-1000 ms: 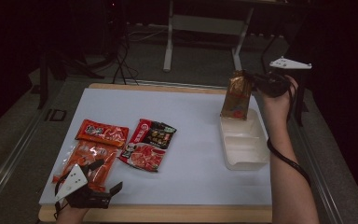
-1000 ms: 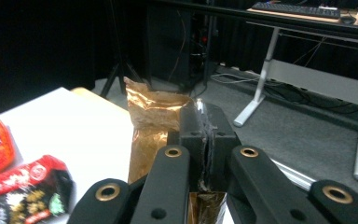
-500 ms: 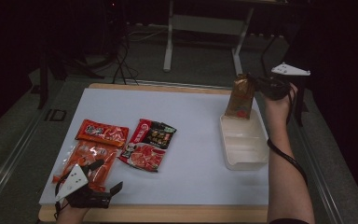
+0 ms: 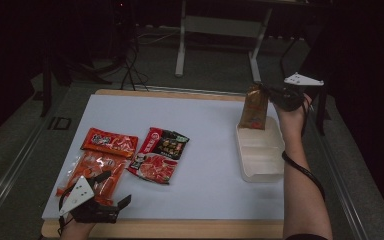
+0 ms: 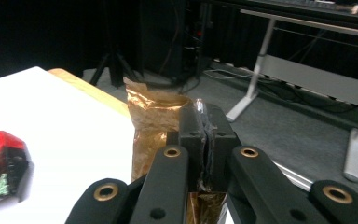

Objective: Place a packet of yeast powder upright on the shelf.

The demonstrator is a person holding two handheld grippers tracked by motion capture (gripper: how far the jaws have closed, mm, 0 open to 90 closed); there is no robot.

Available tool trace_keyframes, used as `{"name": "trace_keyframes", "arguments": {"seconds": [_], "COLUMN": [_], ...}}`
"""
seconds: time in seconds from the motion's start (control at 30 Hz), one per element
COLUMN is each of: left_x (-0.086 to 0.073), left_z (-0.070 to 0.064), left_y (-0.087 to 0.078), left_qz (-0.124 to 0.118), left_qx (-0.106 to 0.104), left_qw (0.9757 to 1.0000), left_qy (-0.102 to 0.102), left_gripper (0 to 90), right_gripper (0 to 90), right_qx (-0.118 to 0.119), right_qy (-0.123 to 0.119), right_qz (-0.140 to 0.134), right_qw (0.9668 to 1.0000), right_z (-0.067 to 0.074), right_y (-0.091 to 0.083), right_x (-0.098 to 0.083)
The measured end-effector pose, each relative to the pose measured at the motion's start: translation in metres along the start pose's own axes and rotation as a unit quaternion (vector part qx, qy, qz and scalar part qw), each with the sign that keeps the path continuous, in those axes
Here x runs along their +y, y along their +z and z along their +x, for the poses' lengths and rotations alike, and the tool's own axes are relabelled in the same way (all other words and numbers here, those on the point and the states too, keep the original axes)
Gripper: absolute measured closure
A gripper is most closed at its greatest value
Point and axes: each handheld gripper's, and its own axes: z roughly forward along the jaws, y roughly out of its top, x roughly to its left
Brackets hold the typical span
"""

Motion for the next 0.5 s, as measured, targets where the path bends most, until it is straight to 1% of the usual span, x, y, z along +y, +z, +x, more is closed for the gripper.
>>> {"name": "trace_keyframes", "arguments": {"seconds": [0.07,0.13,0.17,0.23,0.3,0.37,0.4,0.5], "left_x": [0.000,0.000,0.000,0.000,0.000,0.000,0.000,0.000], "left_z": [0.000,0.000,0.000,0.000,0.000,0.000,0.000,0.000], "left_y": [0.000,0.000,0.000,0.000,0.000,0.000,0.000,0.000], "left_qz": [0.000,0.001,0.002,0.002,0.002,0.002,0.003,0.002], "left_qx": [0.000,0.000,0.000,0.000,0.000,0.000,0.001,0.001], "left_qw": [1.0000,1.0000,1.0000,1.0000,1.0000,1.0000,1.0000,1.0000], "left_qy": [0.001,0.000,0.001,0.000,0.002,0.002,0.002,0.002], "left_gripper": [0.3,0.3,0.3,0.3,0.3,0.3,0.3,0.3], "right_gripper": [87.9,87.9,87.9,87.8,87.8,87.8,87.7,87.5], "right_qx": [0.006,0.020,0.019,0.025,0.020,0.021,0.018,0.020], "right_qy": [0.000,0.011,0.011,0.015,0.020,0.022,0.026,0.035], "right_qz": [0.002,0.002,0.005,0.011,0.020,0.022,0.034,0.038], "right_qw": [1.0000,0.9997,0.9998,0.9995,0.9994,0.9993,0.9989,0.9985], "right_z": [0.001,0.001,0.001,0.000,0.000,0.000,0.000,-0.001], "right_y": [0.000,-0.001,-0.001,0.000,0.000,0.000,0.001,0.001], "right_x": [-0.001,-0.003,-0.004,-0.008,-0.013,-0.015,-0.020,-0.026]}}
